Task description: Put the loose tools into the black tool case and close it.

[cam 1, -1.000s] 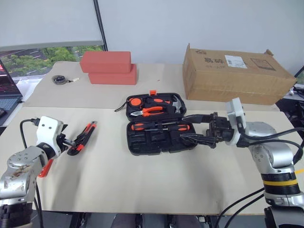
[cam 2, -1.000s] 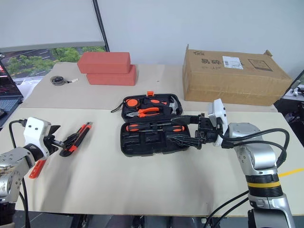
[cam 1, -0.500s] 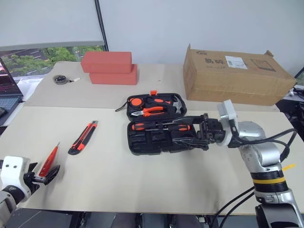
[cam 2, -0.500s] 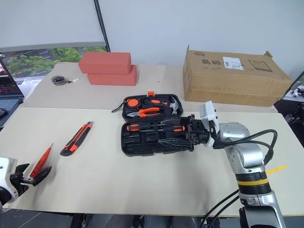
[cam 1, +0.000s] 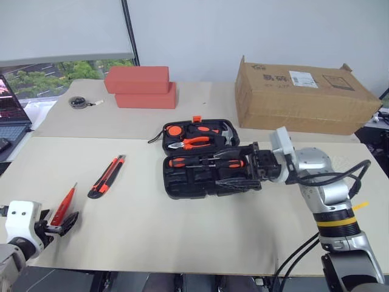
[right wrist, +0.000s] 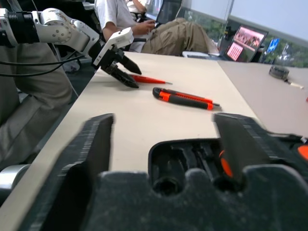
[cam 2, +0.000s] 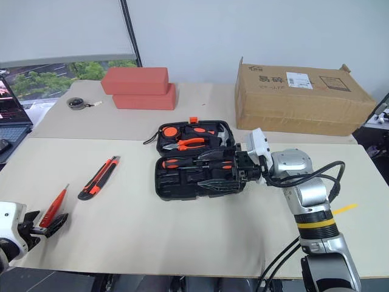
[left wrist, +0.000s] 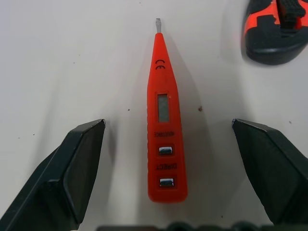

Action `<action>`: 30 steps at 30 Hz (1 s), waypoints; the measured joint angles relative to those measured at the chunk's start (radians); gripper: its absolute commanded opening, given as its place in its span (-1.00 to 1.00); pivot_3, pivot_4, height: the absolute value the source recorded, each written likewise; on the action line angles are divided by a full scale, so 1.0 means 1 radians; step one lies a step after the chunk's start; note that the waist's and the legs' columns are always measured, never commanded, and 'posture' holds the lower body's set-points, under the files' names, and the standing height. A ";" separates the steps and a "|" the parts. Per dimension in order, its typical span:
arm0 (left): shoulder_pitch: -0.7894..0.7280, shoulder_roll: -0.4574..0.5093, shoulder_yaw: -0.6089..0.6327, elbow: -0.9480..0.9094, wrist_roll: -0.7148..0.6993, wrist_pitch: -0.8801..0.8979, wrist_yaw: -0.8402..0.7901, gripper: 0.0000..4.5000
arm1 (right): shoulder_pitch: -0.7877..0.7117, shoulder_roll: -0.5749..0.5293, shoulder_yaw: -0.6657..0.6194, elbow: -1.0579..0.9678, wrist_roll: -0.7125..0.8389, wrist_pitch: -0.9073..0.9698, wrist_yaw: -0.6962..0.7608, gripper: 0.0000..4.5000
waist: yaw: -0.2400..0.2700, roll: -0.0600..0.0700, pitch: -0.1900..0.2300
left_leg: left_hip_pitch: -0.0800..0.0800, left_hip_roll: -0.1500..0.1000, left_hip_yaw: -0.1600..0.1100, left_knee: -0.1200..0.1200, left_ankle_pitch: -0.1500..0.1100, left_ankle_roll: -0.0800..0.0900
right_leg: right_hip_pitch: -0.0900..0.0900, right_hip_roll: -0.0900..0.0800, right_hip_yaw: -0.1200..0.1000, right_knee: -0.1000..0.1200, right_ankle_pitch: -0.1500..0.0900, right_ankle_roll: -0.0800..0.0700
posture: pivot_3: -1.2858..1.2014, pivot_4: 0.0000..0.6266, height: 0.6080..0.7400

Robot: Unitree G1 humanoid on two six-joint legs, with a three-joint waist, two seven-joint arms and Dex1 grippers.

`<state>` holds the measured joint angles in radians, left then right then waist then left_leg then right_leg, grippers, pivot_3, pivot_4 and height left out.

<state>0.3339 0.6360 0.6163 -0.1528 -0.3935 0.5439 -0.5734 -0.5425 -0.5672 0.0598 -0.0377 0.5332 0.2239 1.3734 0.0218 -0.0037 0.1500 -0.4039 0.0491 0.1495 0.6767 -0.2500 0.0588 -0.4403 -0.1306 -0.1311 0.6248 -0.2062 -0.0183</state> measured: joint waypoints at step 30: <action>-0.386 0.012 0.182 0.183 -0.242 -0.034 0.059 -0.78 | 0.034 -0.006 -0.032 0.033 -0.039 -0.069 -0.024 1.00 | -0.005 -0.010 0.002 | -0.005 -0.001 -0.002 0.000 0.002 -0.004 | 0.002 -0.001 -0.005 -0.003 0.004 -0.005 | 0.03 -0.52 0.58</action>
<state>-0.0517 0.6476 0.7980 0.0307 -0.6353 0.5102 -0.5144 -0.5084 -0.5729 0.0277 -0.0046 0.4940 0.1546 1.3496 0.0168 -0.0132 0.1519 -0.4088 0.0481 0.1473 0.6767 -0.2479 0.0548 -0.4387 -0.1321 -0.1365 0.6213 -0.2023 -0.0234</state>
